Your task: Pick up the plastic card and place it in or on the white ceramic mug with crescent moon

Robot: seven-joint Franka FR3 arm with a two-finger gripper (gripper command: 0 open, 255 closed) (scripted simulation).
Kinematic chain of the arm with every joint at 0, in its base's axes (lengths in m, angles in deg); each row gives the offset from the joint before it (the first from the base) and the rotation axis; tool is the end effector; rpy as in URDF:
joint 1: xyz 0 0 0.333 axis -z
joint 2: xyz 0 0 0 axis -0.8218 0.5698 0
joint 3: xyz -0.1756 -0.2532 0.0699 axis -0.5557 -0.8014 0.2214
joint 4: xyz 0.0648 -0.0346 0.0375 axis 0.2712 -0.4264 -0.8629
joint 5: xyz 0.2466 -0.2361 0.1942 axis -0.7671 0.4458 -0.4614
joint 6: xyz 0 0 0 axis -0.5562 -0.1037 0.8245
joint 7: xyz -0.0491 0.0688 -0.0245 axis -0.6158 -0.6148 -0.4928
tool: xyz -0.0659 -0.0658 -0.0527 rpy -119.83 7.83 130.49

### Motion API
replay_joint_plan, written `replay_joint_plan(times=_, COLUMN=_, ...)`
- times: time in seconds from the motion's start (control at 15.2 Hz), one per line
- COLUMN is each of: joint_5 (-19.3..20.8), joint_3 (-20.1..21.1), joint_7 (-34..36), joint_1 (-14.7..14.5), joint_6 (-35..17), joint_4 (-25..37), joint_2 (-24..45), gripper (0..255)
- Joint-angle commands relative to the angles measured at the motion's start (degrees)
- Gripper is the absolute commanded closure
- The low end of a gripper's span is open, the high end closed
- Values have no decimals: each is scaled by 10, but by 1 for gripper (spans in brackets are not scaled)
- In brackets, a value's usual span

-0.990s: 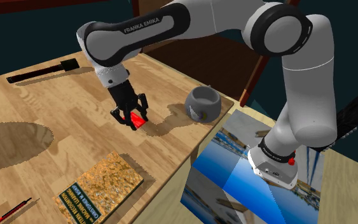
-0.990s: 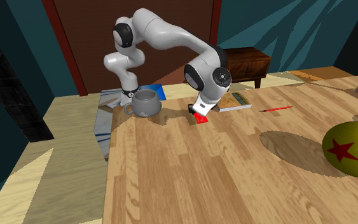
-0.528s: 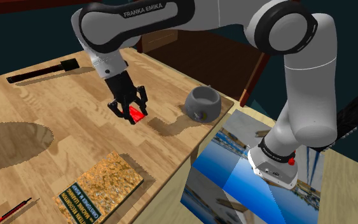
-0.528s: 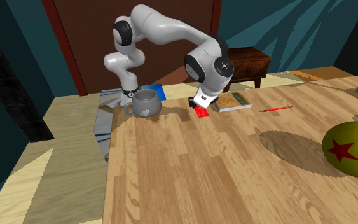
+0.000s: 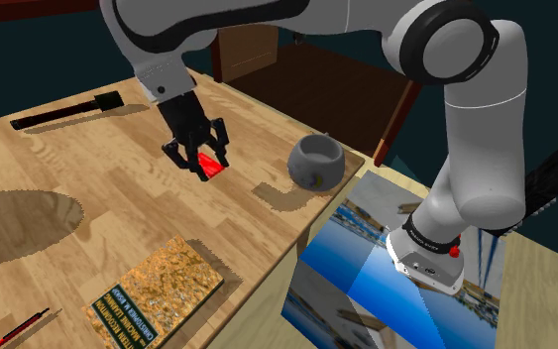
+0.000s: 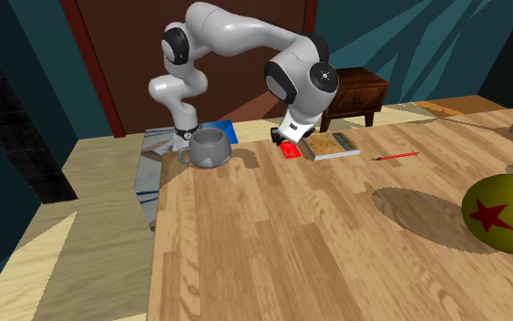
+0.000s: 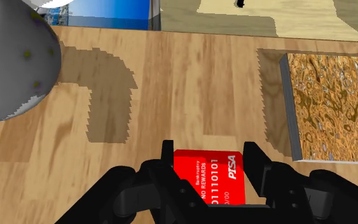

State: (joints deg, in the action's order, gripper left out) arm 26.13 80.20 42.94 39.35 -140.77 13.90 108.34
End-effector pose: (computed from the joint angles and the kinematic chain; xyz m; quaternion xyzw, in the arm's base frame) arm 0.5508 0.3433 0.4202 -0.9579 -0.0036 0.2871 0.0019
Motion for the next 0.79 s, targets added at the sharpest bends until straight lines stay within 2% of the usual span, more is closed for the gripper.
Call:
replay_joint_plan(times=0.0, joint_5=-1, joint_3=1, joint_7=3, joint_1=0, joint_6=16, joint_4=14, joint_2=-1, gripper=255)
replay_joint_plan(times=0.66, joint_5=-5, joint_3=4, joint_7=23, joint_1=-4, joint_6=89, joint_4=97, joint_2=6, gripper=255)
replay_joint_plan(times=0.73, joint_5=-8, joint_3=3, joint_7=11, joint_1=7, joint_6=75, joint_4=51, joint_2=-24, gripper=255)
